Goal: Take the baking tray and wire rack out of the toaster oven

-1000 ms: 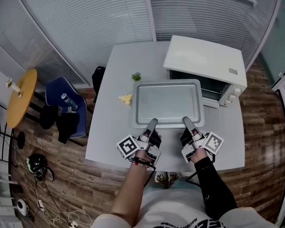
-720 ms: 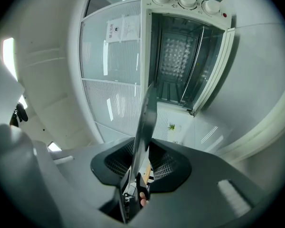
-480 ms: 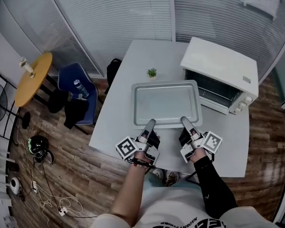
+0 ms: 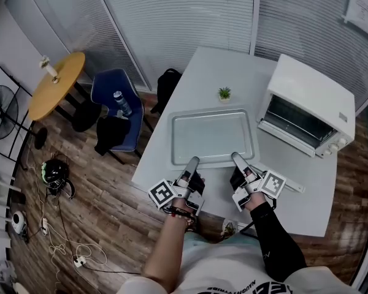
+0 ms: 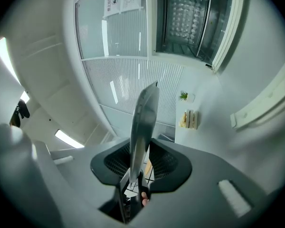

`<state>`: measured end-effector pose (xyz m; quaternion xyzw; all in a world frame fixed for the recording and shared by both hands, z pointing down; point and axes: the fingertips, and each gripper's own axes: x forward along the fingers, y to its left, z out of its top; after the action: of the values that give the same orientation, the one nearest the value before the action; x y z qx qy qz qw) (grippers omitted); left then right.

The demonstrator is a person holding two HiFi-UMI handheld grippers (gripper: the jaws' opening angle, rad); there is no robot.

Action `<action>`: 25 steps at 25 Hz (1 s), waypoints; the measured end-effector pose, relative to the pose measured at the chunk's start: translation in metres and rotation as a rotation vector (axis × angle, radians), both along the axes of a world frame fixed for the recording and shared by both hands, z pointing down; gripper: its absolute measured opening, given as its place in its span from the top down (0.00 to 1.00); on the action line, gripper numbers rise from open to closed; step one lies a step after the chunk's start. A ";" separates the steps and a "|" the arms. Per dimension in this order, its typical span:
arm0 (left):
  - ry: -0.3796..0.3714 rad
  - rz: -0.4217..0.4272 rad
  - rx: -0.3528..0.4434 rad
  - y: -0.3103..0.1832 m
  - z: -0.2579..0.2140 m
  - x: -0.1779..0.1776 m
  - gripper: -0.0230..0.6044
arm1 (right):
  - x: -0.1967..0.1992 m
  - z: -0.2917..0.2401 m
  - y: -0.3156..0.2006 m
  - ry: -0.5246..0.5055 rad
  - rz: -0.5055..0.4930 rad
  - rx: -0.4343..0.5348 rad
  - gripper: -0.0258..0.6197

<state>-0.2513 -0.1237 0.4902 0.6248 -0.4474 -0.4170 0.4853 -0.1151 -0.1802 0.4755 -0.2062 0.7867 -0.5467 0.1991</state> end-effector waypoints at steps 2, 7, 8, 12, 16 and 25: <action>-0.002 -0.008 -0.008 0.003 0.002 -0.022 0.73 | -0.023 0.002 0.002 0.001 -0.013 -0.003 0.81; -0.018 -0.011 -0.029 0.007 0.008 -0.059 0.72 | -0.060 0.009 0.006 0.006 -0.027 -0.029 0.81; -0.019 -0.009 -0.033 0.007 0.010 -0.070 0.72 | -0.071 0.011 0.007 0.010 -0.028 -0.035 0.81; -0.012 -0.002 -0.050 0.008 0.022 -0.111 0.72 | -0.111 0.026 0.009 0.027 -0.026 -0.058 0.81; -0.013 0.011 -0.078 0.010 0.037 -0.136 0.72 | -0.135 0.040 0.011 0.040 -0.015 -0.083 0.81; 0.006 0.035 -0.146 0.021 0.067 -0.174 0.72 | -0.171 0.071 0.024 0.073 0.009 -0.151 0.81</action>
<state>-0.4255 -0.1030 0.5569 0.5942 -0.4641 -0.3768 0.5381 -0.2859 -0.1565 0.5465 -0.2440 0.7490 -0.5957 0.1568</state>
